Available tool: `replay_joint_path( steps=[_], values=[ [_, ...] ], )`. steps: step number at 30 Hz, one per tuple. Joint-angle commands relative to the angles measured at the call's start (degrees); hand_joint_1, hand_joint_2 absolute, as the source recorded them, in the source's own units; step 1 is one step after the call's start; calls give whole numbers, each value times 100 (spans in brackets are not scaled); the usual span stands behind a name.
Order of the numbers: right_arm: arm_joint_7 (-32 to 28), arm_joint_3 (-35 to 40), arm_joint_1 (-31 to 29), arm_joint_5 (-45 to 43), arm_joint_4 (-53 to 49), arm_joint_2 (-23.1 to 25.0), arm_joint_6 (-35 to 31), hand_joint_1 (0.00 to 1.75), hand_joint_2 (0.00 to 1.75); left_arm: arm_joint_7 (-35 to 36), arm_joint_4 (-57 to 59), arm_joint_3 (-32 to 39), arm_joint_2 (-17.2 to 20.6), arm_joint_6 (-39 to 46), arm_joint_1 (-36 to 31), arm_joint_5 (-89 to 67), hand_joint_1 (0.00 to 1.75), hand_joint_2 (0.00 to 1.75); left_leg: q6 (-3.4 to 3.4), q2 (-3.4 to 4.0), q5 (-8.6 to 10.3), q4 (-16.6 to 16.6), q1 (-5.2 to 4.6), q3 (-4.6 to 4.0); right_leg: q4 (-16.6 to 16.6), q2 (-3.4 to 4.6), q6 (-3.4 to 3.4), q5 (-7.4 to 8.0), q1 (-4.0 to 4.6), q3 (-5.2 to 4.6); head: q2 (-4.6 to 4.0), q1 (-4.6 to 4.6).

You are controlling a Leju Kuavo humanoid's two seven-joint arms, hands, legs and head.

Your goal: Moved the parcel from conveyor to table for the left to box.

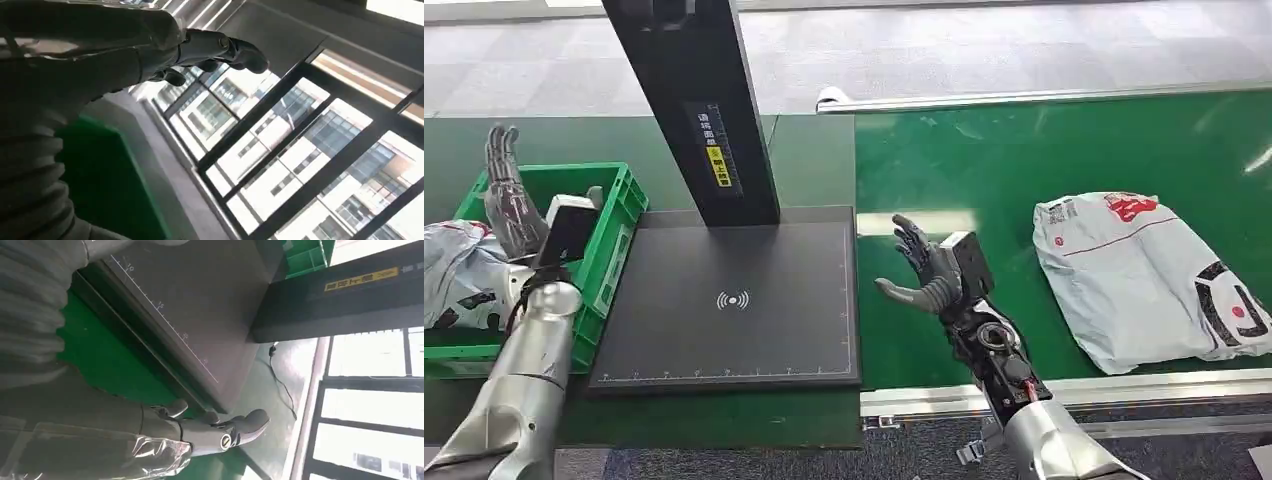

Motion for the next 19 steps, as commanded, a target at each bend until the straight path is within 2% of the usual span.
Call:
replay_joint_path(
  steps=[1,5,6,10,11,12,13,16,17,19],
  values=[
    [15,-25,-64,-27,5,-140,11,0,175,84,-532,-616,-317,-96,372,235,0,175,0,-11,-1,-2,1,4,-4,-17,0,-4,2,10,0,2],
    [14,-24,-68,-26,5,-136,7,0,175,97,-513,-630,-281,-104,351,267,0,175,-3,-7,1,-15,-2,23,-12,-20,-3,-4,-1,27,0,4],
    [14,-24,-68,-26,5,-136,7,0,175,97,-513,-630,-281,-104,351,267,0,175,-2,-7,2,-4,-1,2,-2,-11,-1,-2,-1,5,0,0],
    [14,-24,-68,-26,5,-136,7,0,175,97,-513,-630,-281,-104,351,267,0,175,-1,-7,0,-3,1,4,-3,-13,-1,-3,2,8,0,2],
    [-7,-11,-78,-32,1,-141,57,0,175,31,-589,-701,-305,-502,432,612,0,175,-1,-7,-2,-5,0,10,-5,-14,-1,-4,1,14,0,0],
    [-12,-2,-106,-36,6,-134,91,0,175,-47,-732,-774,-381,-681,567,783,0,175,-1,-5,-3,-9,-1,17,-7,-13,-1,-6,0,19,0,2],
    [-9,2,-144,-42,9,-116,99,0,175,-56,-899,-963,-442,-392,762,517,0,175,0,-5,-2,-7,-2,11,-5,-11,0,-5,-2,14,0,0],
    [57,43,-267,-94,16,-64,250,0,175,-205,-1571,-1413,-824,-550,1408,847,0,175,2,-3,-3,-16,-8,22,-11,-10,2,-6,-8,23,0,0],
    [72,39,-306,-128,42,-48,284,0,175,-115,-1815,-1548,-1040,-692,1655,1191,0,175,2,-4,-3,-11,-8,14,-7,-9,3,-6,-7,15,0,0],
    [71,59,-329,-140,64,-18,360,0,175,133,-1858,-1878,-1196,-1009,1853,1529,0,175,4,-9,-2,-8,-11,9,-5,-14,4,-6,-11,12,0,0]
  ],
)
